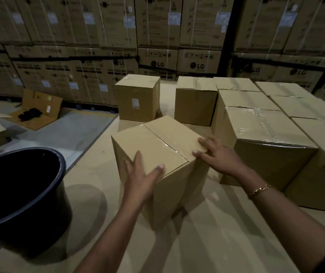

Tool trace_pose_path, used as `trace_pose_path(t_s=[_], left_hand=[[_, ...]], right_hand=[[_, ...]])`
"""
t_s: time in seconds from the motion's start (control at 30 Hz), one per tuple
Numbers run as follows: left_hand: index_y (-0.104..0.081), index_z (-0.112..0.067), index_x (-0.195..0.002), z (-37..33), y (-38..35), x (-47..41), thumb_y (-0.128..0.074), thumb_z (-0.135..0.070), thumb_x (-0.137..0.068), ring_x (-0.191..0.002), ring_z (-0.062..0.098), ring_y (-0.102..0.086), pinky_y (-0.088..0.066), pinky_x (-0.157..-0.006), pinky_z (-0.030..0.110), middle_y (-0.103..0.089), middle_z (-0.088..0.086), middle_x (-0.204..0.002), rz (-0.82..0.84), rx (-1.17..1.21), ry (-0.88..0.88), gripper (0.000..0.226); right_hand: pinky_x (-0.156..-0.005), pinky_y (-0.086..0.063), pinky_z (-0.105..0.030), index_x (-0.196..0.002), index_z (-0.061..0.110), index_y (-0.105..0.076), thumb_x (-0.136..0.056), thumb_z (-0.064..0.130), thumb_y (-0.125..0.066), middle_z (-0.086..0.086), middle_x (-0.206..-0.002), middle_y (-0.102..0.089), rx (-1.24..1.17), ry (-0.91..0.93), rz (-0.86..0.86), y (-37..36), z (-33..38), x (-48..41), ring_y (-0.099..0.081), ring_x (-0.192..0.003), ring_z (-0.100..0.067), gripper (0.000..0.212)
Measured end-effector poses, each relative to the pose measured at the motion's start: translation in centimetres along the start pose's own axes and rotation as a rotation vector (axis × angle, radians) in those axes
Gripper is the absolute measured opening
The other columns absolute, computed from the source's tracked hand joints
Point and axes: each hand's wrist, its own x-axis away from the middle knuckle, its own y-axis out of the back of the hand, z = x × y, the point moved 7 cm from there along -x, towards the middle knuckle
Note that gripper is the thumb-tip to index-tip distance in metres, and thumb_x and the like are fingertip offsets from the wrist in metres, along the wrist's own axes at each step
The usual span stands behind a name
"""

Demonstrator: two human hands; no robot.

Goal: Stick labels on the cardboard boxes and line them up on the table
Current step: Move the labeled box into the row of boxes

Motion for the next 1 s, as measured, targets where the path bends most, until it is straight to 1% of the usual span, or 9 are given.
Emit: trace_pose_path(t_s=[0.1,0.2,0.33,0.47,0.57,0.67,0.77,0.87,1.0], left_hand=[[-0.027,-0.035,-0.158,-0.3,0.0,-1.1,-0.069,-0.047,-0.09,-0.149,0.029,-0.028,-0.034,-0.116,0.046,-0.006,-0.003,-0.169,0.021,0.035,-0.062,0.081],[-0.044,-0.031,-0.152,-1.3,0.9,-5.2,-0.065,-0.035,-0.096,-0.148,0.023,-0.031,-0.032,-0.111,0.032,-0.021,-0.004,-0.167,0.005,0.125,-0.133,0.06],[-0.026,-0.035,-0.159,-2.7,-0.3,-11.9,-0.054,-0.055,-0.098,-0.146,0.032,-0.035,-0.033,-0.117,0.052,-0.032,0.002,-0.163,0.044,-0.128,-0.05,0.07],[-0.035,-0.039,-0.155,-4.4,-3.4,-18.2,-0.058,-0.052,-0.097,-0.147,0.027,-0.035,-0.035,-0.116,0.053,-0.034,-0.001,-0.162,0.131,0.037,-0.115,0.063],[-0.035,-0.046,-0.152,-5.3,-6.2,-23.1,-0.062,-0.053,-0.094,-0.15,0.025,-0.029,-0.032,-0.118,0.056,-0.03,-0.002,-0.164,0.224,0.094,-0.194,0.064],[-0.037,-0.043,-0.153,-7.0,-9.0,-27.7,-0.064,-0.044,-0.096,-0.151,0.022,-0.027,-0.03,-0.119,0.05,-0.029,-0.003,-0.164,0.264,0.133,-0.265,0.063],[-0.035,-0.044,-0.154,-8.7,-11.5,-31.5,-0.063,-0.038,-0.098,-0.151,0.025,-0.024,-0.031,-0.118,0.053,-0.022,0.0,-0.167,0.286,0.154,-0.292,0.063],[-0.033,-0.042,-0.155,-9.3,-13.9,-34.3,-0.062,-0.039,-0.098,-0.151,0.027,-0.025,-0.032,-0.118,0.055,-0.023,0.0,-0.166,0.306,0.151,-0.284,0.063],[-0.033,-0.041,-0.155,-9.9,-16.1,-36.8,-0.058,-0.052,-0.097,-0.149,0.029,-0.029,-0.035,-0.116,0.056,-0.028,0.001,-0.165,0.319,0.058,-0.328,0.064]], right_hand=[[-0.104,-0.047,-0.047,-0.159,0.043,-0.023,-0.086,0.087,-0.025,-0.003,-0.161,-0.029,0.035,0.001,0.069,-0.3,-0.5,-0.4,-0.043,-0.139,-0.027,0.085],[-0.091,-0.055,-0.043,-0.159,0.044,-0.015,-0.08,0.093,-0.023,-0.004,-0.153,-0.035,0.187,-0.031,0.091,-0.3,-1.0,-1.3,-0.05,-0.13,-0.026,0.094],[-0.102,-0.049,-0.044,-0.162,0.038,0.002,-0.083,0.088,-0.035,-0.007,-0.164,-0.032,0.047,-0.118,0.211,-0.8,-1.9,-4.8,-0.047,-0.138,-0.031,0.1],[-0.084,-0.051,-0.038,-0.163,0.037,-0.004,-0.088,0.083,-0.037,-0.008,-0.153,-0.046,0.165,-0.174,0.074,1.2,-3.5,-9.8,-0.055,-0.128,-0.03,0.094],[-0.086,-0.051,-0.041,-0.16,0.032,-0.01,-0.092,0.073,-0.049,-0.011,-0.139,-0.054,0.328,-0.201,0.024,2.9,-4.9,-13.5,-0.059,-0.119,-0.031,0.089],[-0.093,-0.046,-0.044,-0.149,0.025,-0.024,-0.09,0.061,-0.061,-0.011,-0.125,-0.064,0.473,-0.189,-0.064,4.4,-6.1,-17.1,-0.062,-0.111,-0.032,0.079],[-0.098,-0.04,-0.046,-0.146,0.022,-0.028,-0.088,0.059,-0.065,-0.01,-0.126,-0.066,0.548,-0.197,-0.092,5.4,-7.9,-20.5,-0.056,-0.12,-0.033,0.079],[-0.104,-0.036,-0.049,-0.144,0.024,-0.034,-0.085,0.063,-0.066,-0.009,-0.132,-0.064,0.622,-0.199,-0.083,5.9,-9.5,-23.1,-0.05,-0.129,-0.032,0.077],[-0.104,-0.035,-0.051,-0.142,0.028,-0.041,-0.087,0.068,-0.058,-0.01,-0.141,-0.048,0.666,-0.229,-0.074,5.8,-11.2,-24.5,-0.039,-0.133,-0.031,0.07]])
